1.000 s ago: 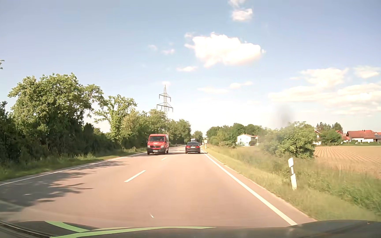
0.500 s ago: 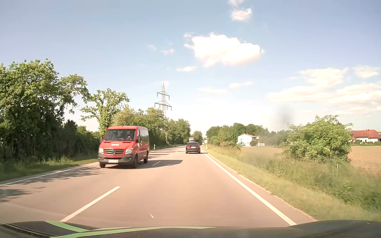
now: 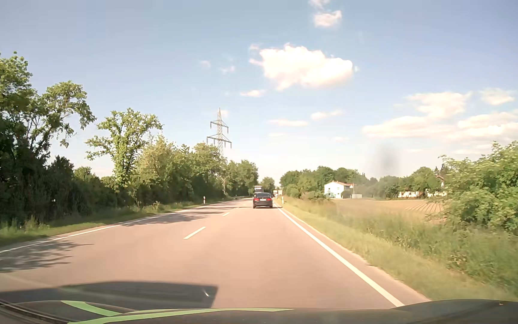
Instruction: Follow the waypoints while adhering to traffic rules and regulations
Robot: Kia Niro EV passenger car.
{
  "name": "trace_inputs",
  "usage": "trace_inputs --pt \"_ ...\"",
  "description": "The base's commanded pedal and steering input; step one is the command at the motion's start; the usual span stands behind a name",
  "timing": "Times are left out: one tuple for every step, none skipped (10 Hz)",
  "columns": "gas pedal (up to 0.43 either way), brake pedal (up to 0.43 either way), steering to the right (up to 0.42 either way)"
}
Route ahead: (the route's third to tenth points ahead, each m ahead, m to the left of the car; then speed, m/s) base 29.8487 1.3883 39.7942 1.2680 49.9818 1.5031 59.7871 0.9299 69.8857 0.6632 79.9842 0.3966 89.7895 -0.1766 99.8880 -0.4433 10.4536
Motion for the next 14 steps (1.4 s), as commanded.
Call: trace_inputs --pt "0.138 0.0 0.001" --pt "0.15 0.0 0.001" --pt "0.15 0.0 0.001" --pt "0.15 0.0 0.001" --pt "0.15 0.0 0.001" --pt "0.157 0.0 0.001" --pt "0.157 0.0 0.001" --pt "0.157 0.0 0.001" --pt "0.157 0.0 0.001" --pt "0.157 0.0 0.001" --pt "0.157 0.0 0.001" --pt "0.157 0.0 0.001" --pt "0.157 0.0 0.001" --pt "0.157 0.0 0.002"
